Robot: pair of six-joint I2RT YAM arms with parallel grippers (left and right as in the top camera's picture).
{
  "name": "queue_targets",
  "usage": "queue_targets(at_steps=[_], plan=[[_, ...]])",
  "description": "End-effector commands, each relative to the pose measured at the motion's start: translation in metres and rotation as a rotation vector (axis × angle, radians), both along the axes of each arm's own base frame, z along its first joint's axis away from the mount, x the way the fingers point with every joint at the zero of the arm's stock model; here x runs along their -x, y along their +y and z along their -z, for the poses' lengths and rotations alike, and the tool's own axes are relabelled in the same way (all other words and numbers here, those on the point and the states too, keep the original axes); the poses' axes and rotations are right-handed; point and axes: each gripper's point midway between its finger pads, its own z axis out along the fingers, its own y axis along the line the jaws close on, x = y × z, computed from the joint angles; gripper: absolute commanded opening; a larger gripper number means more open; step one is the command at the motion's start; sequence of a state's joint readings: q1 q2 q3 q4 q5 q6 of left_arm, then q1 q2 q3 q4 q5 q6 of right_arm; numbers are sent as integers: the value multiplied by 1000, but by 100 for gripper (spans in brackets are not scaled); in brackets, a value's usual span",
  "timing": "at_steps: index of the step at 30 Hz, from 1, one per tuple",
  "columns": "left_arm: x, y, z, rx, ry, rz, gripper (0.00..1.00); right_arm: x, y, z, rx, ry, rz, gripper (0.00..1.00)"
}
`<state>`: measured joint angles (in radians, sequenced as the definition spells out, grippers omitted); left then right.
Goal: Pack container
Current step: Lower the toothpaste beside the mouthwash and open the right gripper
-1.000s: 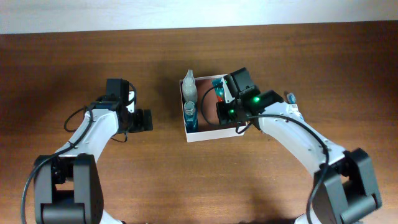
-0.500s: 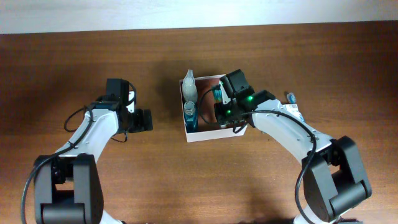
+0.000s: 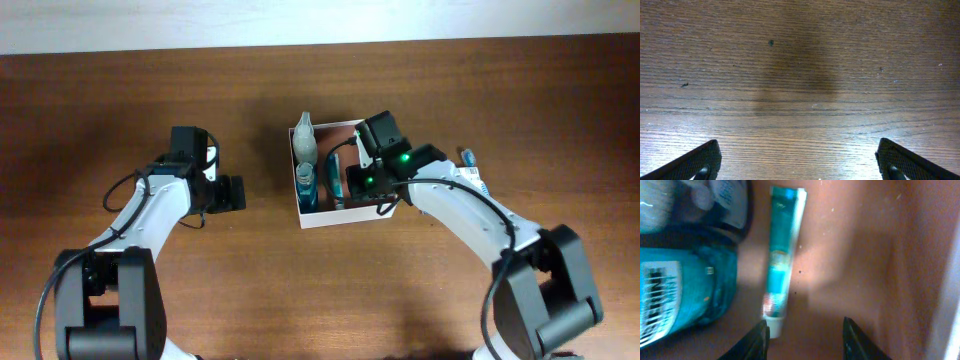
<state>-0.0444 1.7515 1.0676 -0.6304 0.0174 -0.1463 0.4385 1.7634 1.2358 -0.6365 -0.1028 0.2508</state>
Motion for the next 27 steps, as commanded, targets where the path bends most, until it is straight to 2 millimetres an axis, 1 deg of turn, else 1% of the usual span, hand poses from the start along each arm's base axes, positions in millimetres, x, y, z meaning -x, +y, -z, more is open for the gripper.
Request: queue_targets(at_steps=[1, 2, 4, 7, 9, 15, 21, 27], plan=[[2, 2, 4, -7, 11, -4, 99, -8, 6, -48, -38, -95, -14, 40], [2, 2, 4, -7, 11, -4, 99, -6, 6, -51, -40, -94, -14, 40], [2, 2, 4, -7, 11, -4, 99, -1, 6, -55, -45, -85, -20, 33], [2, 2, 4, -7, 11, -5, 99, 7, 10, -55, -71, -49, -36, 13], [2, 2, 4, -7, 11, -5, 99, 11, 10, -53, -71, -29, -39, 4], [2, 2, 4, -7, 11, -5, 99, 18, 21, -51, -79, -8, 10, 4], [2, 2, 4, -7, 11, -5, 99, 27, 41, -47, -70, -5, 10, 4], [2, 2, 4, -7, 11, -5, 99, 32, 44, -41, -7, -22, 51, 4]])
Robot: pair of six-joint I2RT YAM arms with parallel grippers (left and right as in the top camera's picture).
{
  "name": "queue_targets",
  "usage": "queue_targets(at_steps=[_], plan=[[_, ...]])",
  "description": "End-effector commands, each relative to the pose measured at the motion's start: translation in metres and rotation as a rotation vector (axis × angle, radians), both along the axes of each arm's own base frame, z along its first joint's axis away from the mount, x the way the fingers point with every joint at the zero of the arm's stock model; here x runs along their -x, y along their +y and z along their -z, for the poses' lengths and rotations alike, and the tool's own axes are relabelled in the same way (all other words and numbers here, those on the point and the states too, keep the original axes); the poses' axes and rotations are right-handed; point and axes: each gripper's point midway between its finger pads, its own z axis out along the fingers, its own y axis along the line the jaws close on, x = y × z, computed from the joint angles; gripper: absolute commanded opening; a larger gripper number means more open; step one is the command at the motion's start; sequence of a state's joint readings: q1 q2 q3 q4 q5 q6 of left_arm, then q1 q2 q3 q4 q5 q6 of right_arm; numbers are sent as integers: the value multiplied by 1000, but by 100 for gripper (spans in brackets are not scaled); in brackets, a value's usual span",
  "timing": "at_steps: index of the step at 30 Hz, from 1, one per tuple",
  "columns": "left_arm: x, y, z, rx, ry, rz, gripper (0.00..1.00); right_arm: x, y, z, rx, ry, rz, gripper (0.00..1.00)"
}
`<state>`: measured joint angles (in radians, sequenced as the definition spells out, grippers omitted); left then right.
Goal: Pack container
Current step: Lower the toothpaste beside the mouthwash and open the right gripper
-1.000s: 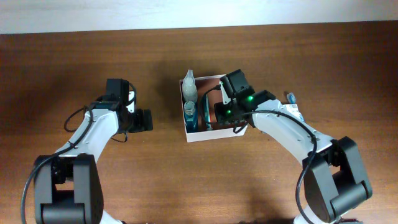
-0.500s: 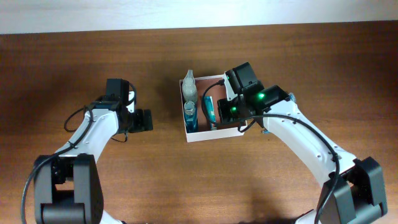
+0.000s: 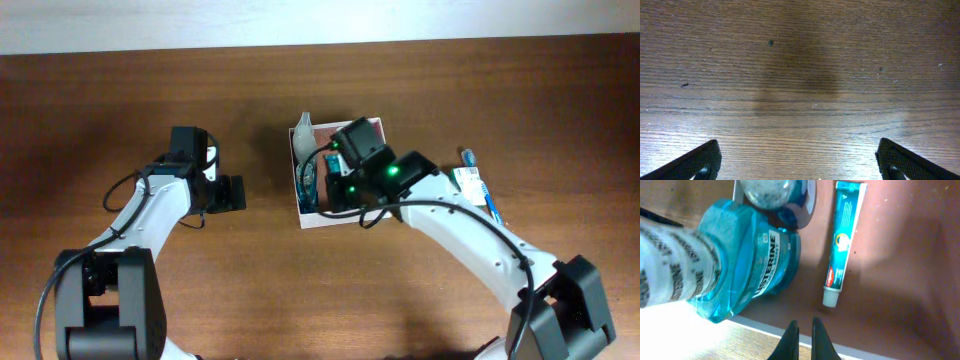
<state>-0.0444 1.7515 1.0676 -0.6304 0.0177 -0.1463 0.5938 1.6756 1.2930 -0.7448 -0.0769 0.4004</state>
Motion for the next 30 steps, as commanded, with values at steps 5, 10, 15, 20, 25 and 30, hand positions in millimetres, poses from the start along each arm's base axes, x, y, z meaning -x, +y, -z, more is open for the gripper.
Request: queue_targets(at_steps=[5, 10, 15, 20, 25, 30], plan=[[2, 2, 4, -7, 11, -5, 99, -3, -4, 9, 48, -2, 85, 4], [2, 2, 4, -7, 11, -5, 99, -4, -3, 18, 58, 10, 84, 4], [2, 2, 4, -7, 11, -5, 99, -8, -2, 28, 72, 17, 86, 4], [2, 2, 4, -7, 11, -5, 99, -10, 0, 34, 76, 22, 86, 4], [2, 2, 4, -7, 11, -5, 99, -9, -1, 36, 78, 26, 85, 4], [2, 2, 4, -7, 11, -5, 99, -5, -3, 38, 88, 44, 84, 4]])
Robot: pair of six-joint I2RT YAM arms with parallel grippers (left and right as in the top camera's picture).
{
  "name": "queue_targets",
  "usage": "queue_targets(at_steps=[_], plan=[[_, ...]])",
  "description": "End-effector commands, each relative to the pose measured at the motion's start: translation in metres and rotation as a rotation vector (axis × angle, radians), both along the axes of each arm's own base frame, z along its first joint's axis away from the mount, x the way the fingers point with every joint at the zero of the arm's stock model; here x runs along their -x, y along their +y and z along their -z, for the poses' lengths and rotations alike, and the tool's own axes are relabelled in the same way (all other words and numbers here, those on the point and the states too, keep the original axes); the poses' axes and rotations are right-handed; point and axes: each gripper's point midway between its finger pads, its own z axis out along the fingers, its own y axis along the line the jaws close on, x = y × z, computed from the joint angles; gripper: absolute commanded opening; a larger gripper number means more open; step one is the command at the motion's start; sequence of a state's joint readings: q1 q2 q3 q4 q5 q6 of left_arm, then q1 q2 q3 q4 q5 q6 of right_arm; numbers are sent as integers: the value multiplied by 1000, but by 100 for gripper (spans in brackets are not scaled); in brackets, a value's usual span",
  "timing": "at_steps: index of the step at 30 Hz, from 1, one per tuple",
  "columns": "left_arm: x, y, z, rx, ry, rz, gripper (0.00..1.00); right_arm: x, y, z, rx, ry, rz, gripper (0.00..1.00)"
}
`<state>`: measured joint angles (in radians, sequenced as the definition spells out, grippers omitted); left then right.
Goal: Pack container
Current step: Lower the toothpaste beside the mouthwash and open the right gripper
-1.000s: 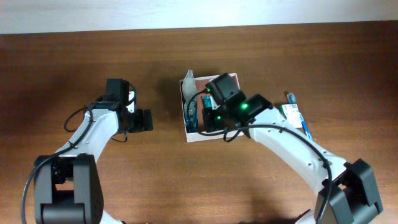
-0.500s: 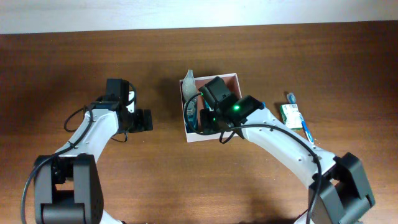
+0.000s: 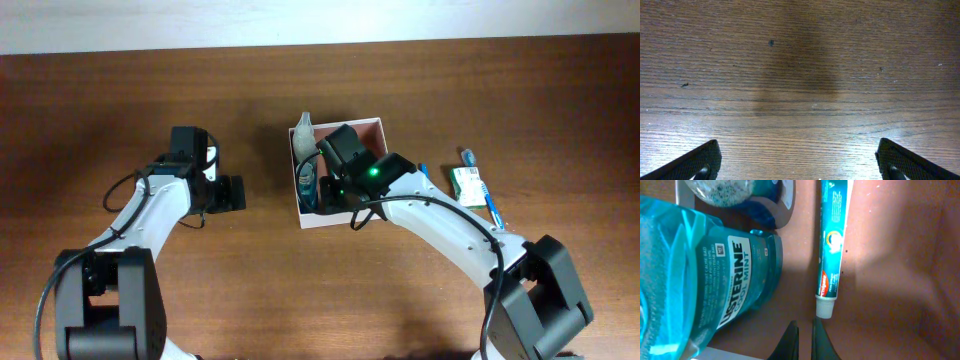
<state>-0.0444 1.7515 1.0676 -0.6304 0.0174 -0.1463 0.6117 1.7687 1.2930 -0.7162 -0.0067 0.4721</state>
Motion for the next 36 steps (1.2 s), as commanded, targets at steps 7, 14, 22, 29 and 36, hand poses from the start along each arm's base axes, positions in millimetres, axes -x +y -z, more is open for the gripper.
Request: queue_targets(at_steps=[7, 14, 22, 29, 36], plan=[[2, 2, 4, -7, 11, -5, 99, 10, -3, 7, 20, 46, 0, 4], [2, 2, 4, -7, 11, -5, 99, 14, -1, 7, 7, 65, -8, 4], [2, 2, 4, -7, 11, -5, 99, 19, -2, 9, 10, 88, -12, 4], [2, 2, 4, -7, 11, -5, 99, 23, -5, 10, 21, 103, -11, 4], [2, 2, 4, -7, 11, -5, 99, 13, 1, 4, 3, 57, -41, 4]])
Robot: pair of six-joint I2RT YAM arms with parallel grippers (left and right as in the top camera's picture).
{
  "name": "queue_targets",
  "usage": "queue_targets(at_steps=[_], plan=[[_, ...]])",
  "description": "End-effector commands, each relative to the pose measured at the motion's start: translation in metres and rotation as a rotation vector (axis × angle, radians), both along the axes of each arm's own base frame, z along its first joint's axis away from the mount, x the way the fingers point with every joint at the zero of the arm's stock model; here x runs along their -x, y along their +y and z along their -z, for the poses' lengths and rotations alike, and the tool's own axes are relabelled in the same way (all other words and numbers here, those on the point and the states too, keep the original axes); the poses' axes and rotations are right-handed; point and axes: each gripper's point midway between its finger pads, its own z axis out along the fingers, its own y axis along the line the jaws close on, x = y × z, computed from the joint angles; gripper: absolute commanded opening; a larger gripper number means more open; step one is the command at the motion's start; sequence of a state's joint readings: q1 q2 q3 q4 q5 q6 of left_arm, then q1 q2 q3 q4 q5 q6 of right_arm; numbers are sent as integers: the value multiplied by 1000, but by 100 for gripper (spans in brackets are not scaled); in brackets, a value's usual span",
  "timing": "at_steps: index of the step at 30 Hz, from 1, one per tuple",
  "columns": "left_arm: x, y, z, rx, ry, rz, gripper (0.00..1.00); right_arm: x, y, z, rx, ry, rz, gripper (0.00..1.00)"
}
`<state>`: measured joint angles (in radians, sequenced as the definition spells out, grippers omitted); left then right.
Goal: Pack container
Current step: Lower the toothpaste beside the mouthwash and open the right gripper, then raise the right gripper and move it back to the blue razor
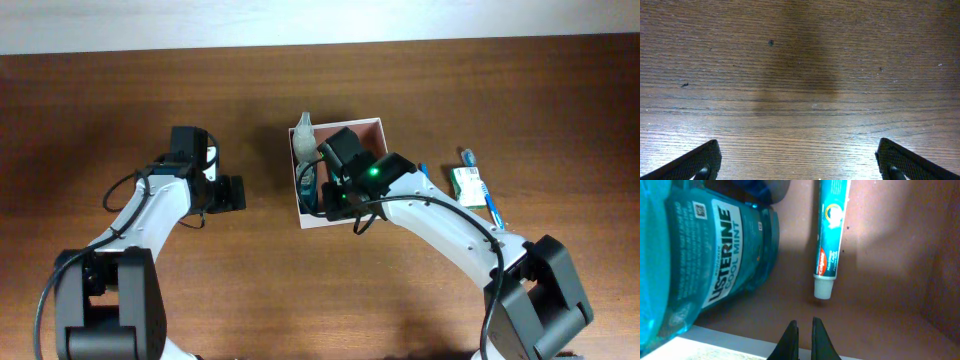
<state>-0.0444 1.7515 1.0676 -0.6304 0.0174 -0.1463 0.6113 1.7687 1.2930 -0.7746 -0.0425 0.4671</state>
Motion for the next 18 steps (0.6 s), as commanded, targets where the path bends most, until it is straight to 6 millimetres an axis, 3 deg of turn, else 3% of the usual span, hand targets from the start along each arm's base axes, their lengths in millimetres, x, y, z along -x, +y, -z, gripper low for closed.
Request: queue_targets(at_steps=[1, 6, 8, 12, 14, 18], plan=[[2, 2, 4, -7, 11, -5, 99, -4, 5, -5, -10, -25, -37, 4], [2, 2, 4, -7, 12, -5, 99, -23, 5, -50, -44, -121, -44, 4], [2, 2, 4, -7, 11, -5, 99, -33, -7, -80, -47, -169, -7, 5], [2, 2, 4, -7, 11, -5, 99, -45, -38, -114, -6, -230, 44, 6], [2, 2, 4, -7, 11, -5, 99, -47, -57, -122, 9, -235, 59, 12], [2, 2, 4, -7, 11, -5, 99, -44, -100, -115, 73, -176, 94, 20]])
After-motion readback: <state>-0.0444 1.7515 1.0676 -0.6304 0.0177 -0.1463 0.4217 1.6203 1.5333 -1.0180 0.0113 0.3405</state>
